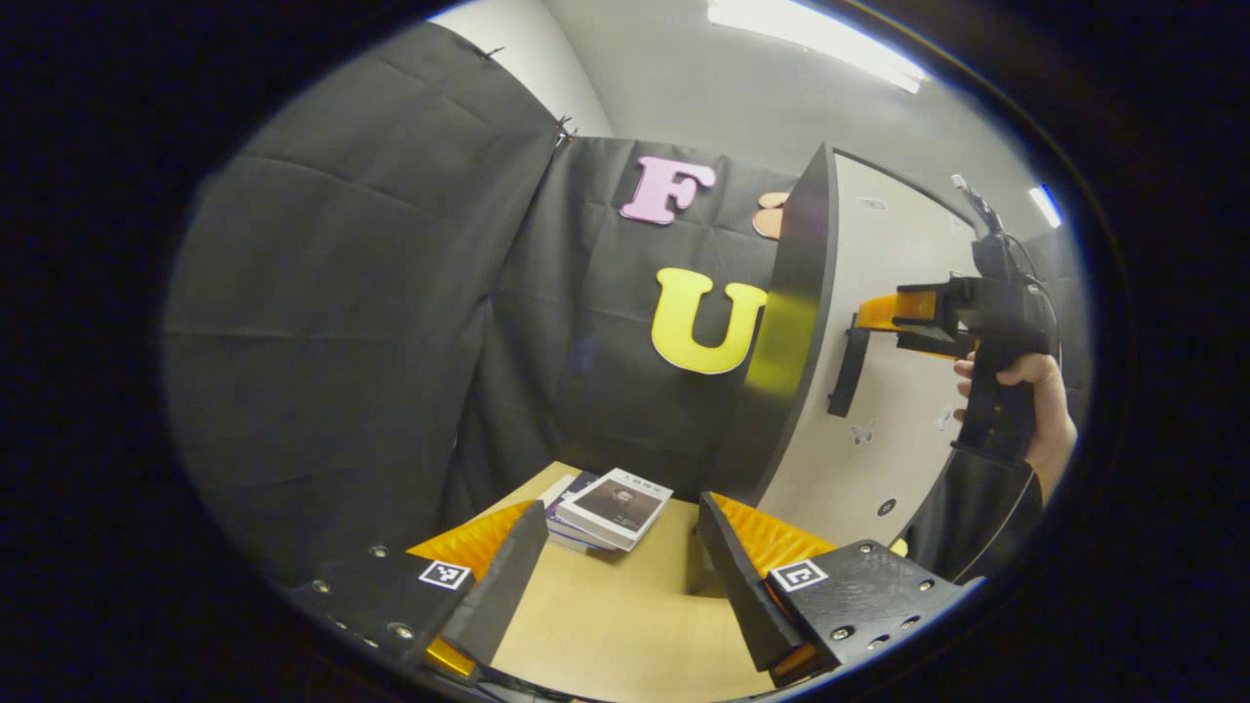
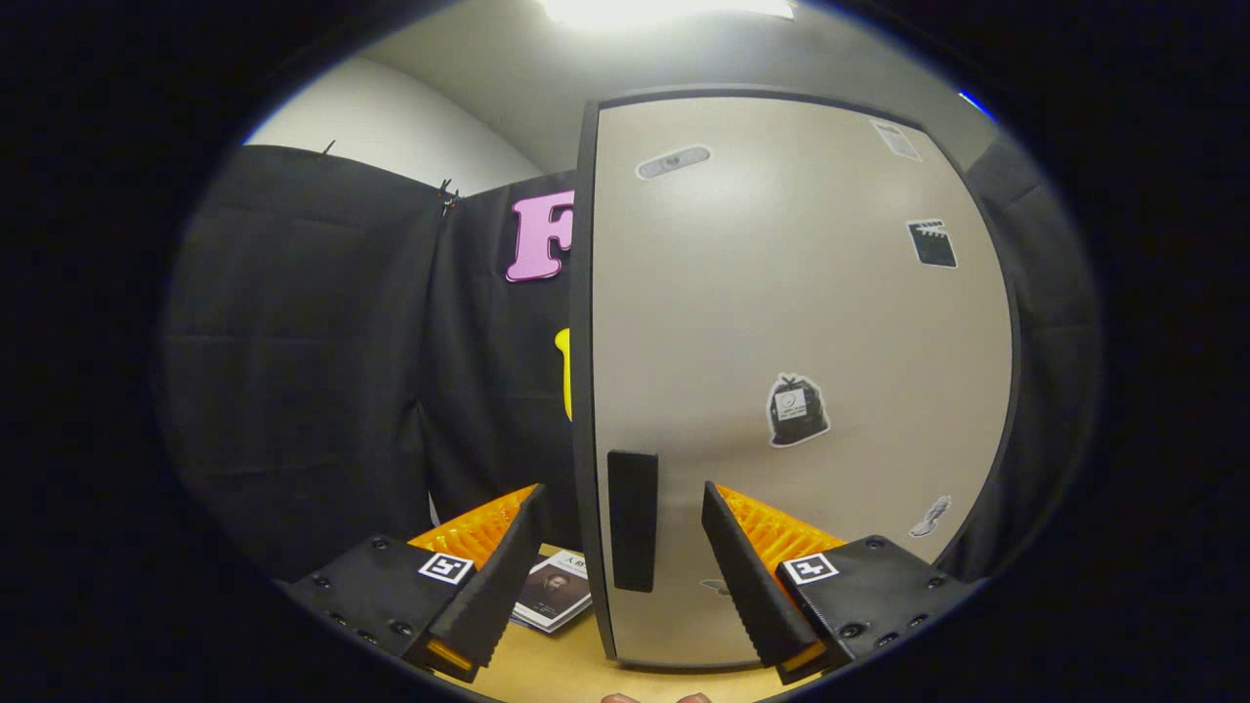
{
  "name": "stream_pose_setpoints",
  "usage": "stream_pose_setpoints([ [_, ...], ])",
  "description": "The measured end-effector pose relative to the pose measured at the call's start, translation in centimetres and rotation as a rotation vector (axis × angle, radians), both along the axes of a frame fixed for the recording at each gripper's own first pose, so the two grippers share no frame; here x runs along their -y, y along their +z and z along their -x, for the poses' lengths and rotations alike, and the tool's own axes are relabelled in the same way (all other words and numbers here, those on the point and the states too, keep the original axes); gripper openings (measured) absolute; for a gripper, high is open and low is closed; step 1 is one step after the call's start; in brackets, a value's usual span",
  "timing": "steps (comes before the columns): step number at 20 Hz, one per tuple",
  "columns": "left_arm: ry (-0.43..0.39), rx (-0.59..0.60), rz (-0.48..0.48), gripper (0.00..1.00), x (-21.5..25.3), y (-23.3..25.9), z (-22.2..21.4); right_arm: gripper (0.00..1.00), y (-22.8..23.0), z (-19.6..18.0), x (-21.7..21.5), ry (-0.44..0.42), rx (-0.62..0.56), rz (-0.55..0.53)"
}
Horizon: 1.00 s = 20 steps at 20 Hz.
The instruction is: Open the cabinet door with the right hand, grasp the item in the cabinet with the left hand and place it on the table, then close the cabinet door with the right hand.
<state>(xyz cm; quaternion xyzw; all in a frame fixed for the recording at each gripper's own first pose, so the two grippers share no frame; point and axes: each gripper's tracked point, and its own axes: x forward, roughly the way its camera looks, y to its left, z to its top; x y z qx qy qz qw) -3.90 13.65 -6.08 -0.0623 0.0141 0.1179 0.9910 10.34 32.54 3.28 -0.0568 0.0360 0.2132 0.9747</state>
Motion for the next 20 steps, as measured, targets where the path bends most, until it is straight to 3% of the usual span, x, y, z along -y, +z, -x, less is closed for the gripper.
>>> stream_pose_setpoints([
  [5,0.051,-0.033,0.027,0.95,-2.3,-1.8,1.0,0.99,-3.2,-3.2,-0.8,-0.065,-0.053,0.026],
  [9,0.061,-0.051,-0.014,0.95,-2.6,-2.2,1.7,0.74,-3.6,-4.3,-0.9,-0.116,-0.050,0.011],
  [10,0.062,-0.056,-0.022,0.95,-2.6,-2.1,1.9,0.60,-3.7,-4.5,-1.1,-0.121,-0.058,0.008],
  [11,0.061,-0.057,-0.023,0.92,-2.4,-2.1,1.9,0.54,-3.8,-4.6,-1.3,-0.128,-0.065,-0.004],
  [13,0.051,-0.052,-0.013,0.95,-1.7,-2.0,2.3,0.41,-3.8,-5.3,-0.9,-0.160,-0.067,-0.034],
  [14,0.046,-0.051,-0.009,0.92,-1.5,-2.0,2.3,0.31,-3.4,-4.1,-0.7,-0.159,-0.068,-0.042],
  [16,0.042,-0.055,-0.013,0.95,-1.1,-2.2,2.7,0.31,-3.4,-4.4,-0.8,-0.154,-0.051,-0.012],
  [20,0.026,-0.082,-0.015,0.92,0.1,-3.2,2.8,0.12,-3.6,-4.5,-1.2,-0.072,-0.066,-0.008],
])
